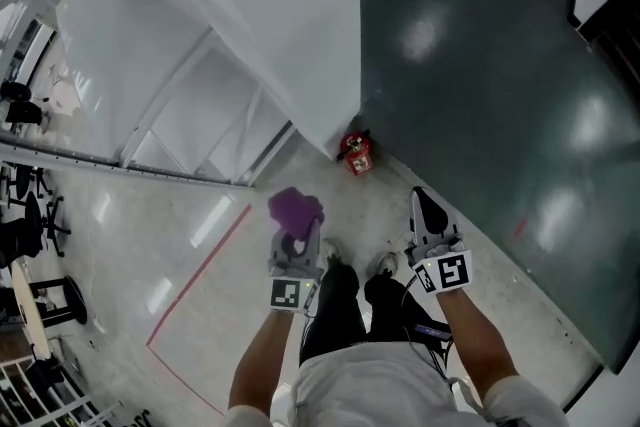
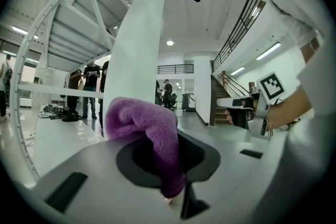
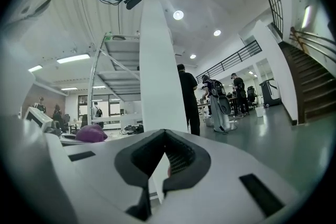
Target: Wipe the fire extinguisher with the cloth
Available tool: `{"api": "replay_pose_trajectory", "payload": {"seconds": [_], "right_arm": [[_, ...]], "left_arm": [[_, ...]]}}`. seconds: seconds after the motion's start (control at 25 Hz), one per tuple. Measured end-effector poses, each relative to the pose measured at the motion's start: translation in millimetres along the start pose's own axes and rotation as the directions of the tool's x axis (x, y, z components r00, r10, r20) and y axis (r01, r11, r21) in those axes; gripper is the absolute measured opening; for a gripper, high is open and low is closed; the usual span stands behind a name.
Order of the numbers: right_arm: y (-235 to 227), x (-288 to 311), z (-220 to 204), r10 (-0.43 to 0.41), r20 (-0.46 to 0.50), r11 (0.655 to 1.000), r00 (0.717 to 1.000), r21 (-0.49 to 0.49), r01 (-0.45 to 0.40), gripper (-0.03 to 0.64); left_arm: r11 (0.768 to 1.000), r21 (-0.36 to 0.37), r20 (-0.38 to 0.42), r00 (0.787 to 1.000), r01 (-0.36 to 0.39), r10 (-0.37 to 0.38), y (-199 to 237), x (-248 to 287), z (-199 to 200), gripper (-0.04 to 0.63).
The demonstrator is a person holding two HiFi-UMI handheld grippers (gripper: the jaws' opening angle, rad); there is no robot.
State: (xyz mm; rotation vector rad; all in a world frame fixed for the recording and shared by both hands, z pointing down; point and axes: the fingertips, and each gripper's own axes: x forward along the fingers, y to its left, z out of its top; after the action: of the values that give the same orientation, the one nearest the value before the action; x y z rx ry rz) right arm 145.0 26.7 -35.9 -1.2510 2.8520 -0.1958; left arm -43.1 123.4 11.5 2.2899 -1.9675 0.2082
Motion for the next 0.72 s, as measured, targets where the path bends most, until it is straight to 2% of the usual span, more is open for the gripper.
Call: {"api": "replay_pose_trajectory", "payload": {"seconds": [0.24, 0.36, 0.56, 0.72], "right_arm": [[-3.9, 37.6, -45.4, -0.075, -0.014, 0.996, 0.997, 0.053, 0.076, 0.014], [-4.2, 49.6, -67.9, -0.107, -0.013, 0.994, 0.994, 0.038, 0.107, 0.014], [-6.2, 76.5, -117.3, -0.097, -0.023, 0.995, 0.995, 0.028, 0.098, 0.014], [-2.9, 82.6, -157.5, -0.057, -0.038, 0.998, 0.998, 0.025, 0.058, 0.014]], "left_arm": [[0.995, -0.047, -0.026, 0.996, 0.082, -0.084, 36.5, 40.6, -34.0, 0.060], [0.992, -0.037, -0.026, 0.992, 0.119, -0.120, 46.3, 50.1, -60.1, 0.060], [0.990, -0.002, -0.110, 0.983, 0.145, -0.144, 55.7, 69.3, -135.6, 0.058], [0.992, -0.011, -0.138, 0.982, 0.127, -0.127, 63.2, 82.0, -197.9, 0.058]]}}
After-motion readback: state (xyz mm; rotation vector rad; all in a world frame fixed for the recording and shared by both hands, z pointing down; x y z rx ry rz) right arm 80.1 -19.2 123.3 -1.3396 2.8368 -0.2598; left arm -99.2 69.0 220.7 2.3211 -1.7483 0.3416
